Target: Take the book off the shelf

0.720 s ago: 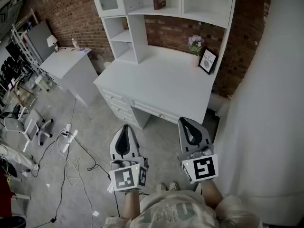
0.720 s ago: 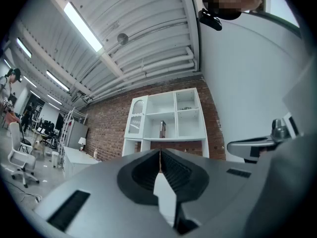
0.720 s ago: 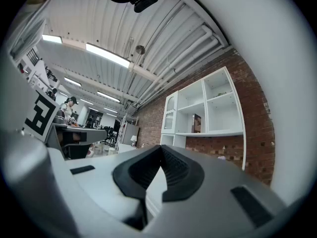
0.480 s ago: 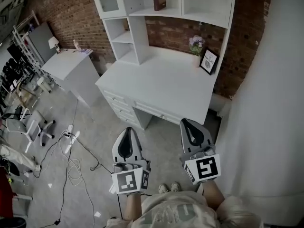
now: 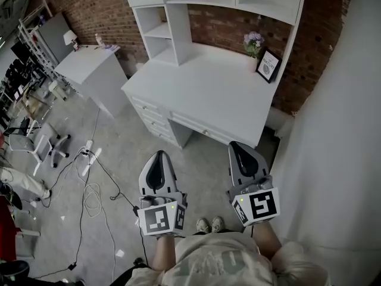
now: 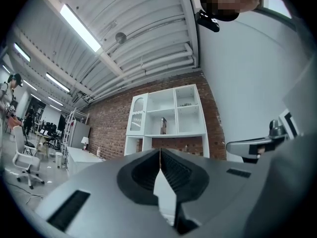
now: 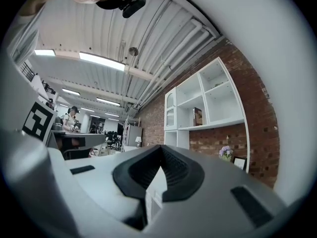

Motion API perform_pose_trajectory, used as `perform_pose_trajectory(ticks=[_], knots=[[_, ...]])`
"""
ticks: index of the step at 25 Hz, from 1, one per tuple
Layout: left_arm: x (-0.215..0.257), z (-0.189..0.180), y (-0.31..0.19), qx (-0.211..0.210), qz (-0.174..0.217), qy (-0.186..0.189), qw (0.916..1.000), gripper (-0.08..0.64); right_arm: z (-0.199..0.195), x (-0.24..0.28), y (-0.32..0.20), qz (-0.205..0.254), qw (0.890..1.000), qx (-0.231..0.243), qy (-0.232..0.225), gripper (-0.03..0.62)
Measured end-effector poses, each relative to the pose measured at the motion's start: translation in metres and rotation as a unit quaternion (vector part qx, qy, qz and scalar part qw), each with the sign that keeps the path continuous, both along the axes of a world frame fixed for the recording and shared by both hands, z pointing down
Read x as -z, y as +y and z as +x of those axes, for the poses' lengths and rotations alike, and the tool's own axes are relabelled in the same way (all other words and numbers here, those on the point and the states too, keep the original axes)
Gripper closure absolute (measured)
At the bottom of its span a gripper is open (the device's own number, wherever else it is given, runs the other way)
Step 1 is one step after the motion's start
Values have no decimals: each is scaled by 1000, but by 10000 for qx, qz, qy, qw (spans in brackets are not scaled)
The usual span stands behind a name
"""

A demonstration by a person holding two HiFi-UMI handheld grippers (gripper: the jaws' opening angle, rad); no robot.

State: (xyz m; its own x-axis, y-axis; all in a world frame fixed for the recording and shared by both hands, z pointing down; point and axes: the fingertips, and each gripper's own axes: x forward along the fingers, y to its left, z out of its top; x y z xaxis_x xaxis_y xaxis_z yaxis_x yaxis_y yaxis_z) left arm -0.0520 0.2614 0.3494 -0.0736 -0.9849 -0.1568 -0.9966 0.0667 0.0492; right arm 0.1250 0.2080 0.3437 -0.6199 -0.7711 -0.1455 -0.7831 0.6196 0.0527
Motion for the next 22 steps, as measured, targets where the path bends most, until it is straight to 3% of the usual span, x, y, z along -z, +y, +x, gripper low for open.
perform_pose_trajectory(ticks=[8,14,22], knots=[[0,5,-7,128,102,-20,9999,543,9,-7,-11,58,9998,163,83,577],[-8,4,-25,147,95,82,9998,543,2,-25,-24,-254,9988,352,-218,577],[-9,-15,-130,-241,430,72,9988,543,-2,-29,-104,-39,9997,-90,-242,577]])
